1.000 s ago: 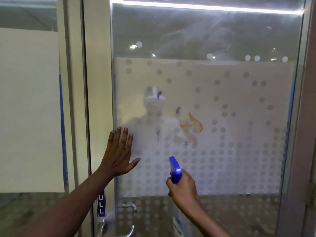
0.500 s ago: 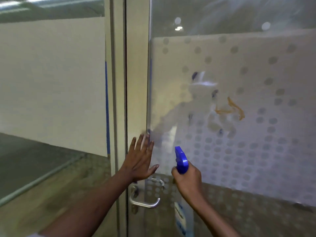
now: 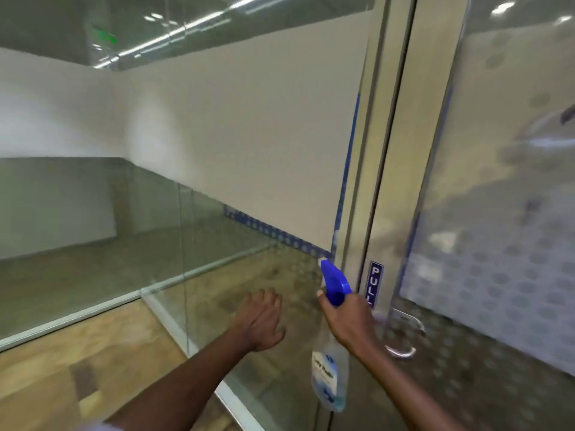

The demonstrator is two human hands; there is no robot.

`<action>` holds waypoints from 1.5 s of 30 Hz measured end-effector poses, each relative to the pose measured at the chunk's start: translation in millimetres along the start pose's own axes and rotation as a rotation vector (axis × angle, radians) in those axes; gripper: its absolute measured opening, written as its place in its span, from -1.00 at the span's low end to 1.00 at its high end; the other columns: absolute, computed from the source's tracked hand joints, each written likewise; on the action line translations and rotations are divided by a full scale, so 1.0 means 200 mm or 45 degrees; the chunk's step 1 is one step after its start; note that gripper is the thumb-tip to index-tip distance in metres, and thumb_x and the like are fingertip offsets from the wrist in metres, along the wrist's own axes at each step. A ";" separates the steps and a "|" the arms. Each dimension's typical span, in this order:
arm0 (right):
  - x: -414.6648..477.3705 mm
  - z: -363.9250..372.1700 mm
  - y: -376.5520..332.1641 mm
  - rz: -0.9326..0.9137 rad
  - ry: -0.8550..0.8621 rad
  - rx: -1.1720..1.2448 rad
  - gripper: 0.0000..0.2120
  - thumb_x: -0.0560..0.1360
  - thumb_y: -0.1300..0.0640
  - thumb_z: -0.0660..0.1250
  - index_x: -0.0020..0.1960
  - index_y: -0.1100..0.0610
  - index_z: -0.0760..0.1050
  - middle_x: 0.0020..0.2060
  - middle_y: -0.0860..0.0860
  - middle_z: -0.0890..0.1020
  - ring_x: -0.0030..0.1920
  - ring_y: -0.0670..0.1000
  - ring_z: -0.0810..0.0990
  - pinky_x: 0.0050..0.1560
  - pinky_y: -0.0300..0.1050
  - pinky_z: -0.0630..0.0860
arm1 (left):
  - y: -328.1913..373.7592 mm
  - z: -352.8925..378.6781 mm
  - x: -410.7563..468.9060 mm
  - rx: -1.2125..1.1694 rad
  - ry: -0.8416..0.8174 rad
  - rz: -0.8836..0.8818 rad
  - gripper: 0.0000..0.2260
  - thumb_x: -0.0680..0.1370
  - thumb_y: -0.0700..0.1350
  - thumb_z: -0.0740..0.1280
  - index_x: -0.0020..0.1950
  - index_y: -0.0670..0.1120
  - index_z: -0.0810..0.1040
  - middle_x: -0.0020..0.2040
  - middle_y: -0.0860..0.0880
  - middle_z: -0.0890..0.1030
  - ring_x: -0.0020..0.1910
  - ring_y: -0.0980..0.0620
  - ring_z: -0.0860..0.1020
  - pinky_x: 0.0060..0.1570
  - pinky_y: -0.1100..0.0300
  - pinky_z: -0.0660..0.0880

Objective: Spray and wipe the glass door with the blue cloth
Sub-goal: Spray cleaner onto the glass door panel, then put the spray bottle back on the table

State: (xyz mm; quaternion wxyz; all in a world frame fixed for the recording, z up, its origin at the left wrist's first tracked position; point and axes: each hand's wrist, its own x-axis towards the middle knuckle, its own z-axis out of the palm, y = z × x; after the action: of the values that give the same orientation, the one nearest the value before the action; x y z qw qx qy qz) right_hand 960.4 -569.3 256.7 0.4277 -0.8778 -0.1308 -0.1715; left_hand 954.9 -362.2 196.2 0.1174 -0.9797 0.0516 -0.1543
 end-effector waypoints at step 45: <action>-2.65 2.70 -3.11 -1.442 -2.369 1.105 -0.71 0.42 -0.07 0.47 -0.06 0.12 0.54 -0.23 0.01 0.63 -0.18 0.05 0.62 -0.13 -0.11 0.56 | -1.44 -0.27 -4.19 0.296 -0.721 -2.694 -0.36 0.56 0.21 0.15 0.54 -0.06 0.07 0.57 -0.13 0.16 0.53 -0.32 0.08 0.17 -0.31 0.43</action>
State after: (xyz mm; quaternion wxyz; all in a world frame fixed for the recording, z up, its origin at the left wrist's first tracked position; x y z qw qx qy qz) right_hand 348.2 189.1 165.6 0.2935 -0.2618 -0.8128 0.4297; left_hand 162.5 19.4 73.1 0.0252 -0.5118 -0.8573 0.0493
